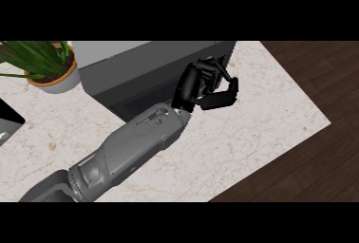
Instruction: Pick up the milk, place it into the microwave and close the microwave
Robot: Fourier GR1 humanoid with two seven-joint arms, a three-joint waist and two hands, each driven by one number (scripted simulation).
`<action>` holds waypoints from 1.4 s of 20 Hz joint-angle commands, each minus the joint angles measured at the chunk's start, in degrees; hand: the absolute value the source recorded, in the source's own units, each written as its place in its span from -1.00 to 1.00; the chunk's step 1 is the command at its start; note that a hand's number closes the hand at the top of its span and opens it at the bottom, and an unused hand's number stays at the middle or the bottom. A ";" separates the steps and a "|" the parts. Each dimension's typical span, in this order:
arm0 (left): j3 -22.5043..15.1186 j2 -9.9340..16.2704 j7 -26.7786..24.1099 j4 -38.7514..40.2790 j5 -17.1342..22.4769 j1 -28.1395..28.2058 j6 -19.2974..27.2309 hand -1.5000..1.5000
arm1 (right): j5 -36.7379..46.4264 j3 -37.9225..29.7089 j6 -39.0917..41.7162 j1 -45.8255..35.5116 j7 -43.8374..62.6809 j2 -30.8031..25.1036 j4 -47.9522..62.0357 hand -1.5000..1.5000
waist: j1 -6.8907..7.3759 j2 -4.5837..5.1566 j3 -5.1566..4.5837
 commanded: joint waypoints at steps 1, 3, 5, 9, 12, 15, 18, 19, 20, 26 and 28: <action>4.21 -3.31 1.01 5.06 2.39 -1.97 6.64 1.00 | -1.30 -0.86 -0.30 -0.10 0.38 -0.25 0.90 -1.00 | 1.56 0.33 0.10; 4.77 -3.39 1.72 6.91 2.99 -2.18 6.96 1.00 | -1.86 -1.64 -0.13 0.14 0.53 -0.84 1.06 -1.00 | 1.71 0.60 0.18; 4.76 -3.45 2.14 8.35 3.13 -2.46 7.87 1.00 | -2.50 -1.99 -0.50 -0.26 0.95 -1.19 0.56 -1.00 | 2.61 0.32 0.11; 3.87 -3.49 1.37 10.09 3.84 -2.20 6.17 1.00 | -2.80 -4.15 -1.16 0.06 0.85 -2.20 0.68 -1.00 | 4.14 0.62 0.07; 2.69 -1.46 1.65 11.40 4.61 -1.82 4.29 1.00 | -3.83 -5.22 -1.67 0.45 1.29 -2.70 0.06 -1.00 | 5.69 0.40 -0.05; 1.42 -0.70 1.56 12.29 5.37 -1.65 2.60 1.00 | -4.04 -6.23 -1.93 0.90 1.41 -3.27 -0.38 -1.00 | 6.34 0.85 -0.10; -0.06 0.48 2.03 13.30 5.86 -1.93 0.49 1.00 | -4.80 -7.26 -2.37 1.59 1.76 -3.56 -0.29 -1.00 | 7.56 0.93 -0.06; -0.32 0.76 1.69 13.63 5.88 -1.97 0.58 1.00 | -5.01 -7.33 -2.31 1.99 1.88 -3.57 -0.61 -1.00 | 7.83 0.83 -0.07; -0.83 0.84 1.83 13.88 6.10 -1.72 -0.04 -1.00 | -5.39 -7.51 -2.80 1.97 1.95 -3.37 -1.11 -1.00 | 8.40 0.68 -0.14; -1.06 1.87 0.63 14.08 7.90 -1.52 -1.31 -1.00 | -6.31 -9.54 -3.23 3.55 2.81 -4.66 -2.28 -1.00 | 9.77 0.35 -0.28; -1.19 1.83 0.65 13.92 8.52 -2.21 -2.27 -1.00 | -7.13 -9.87 -3.13 3.68 2.78 -4.59 -2.78 -1.00 | 10.17 0.31 -0.23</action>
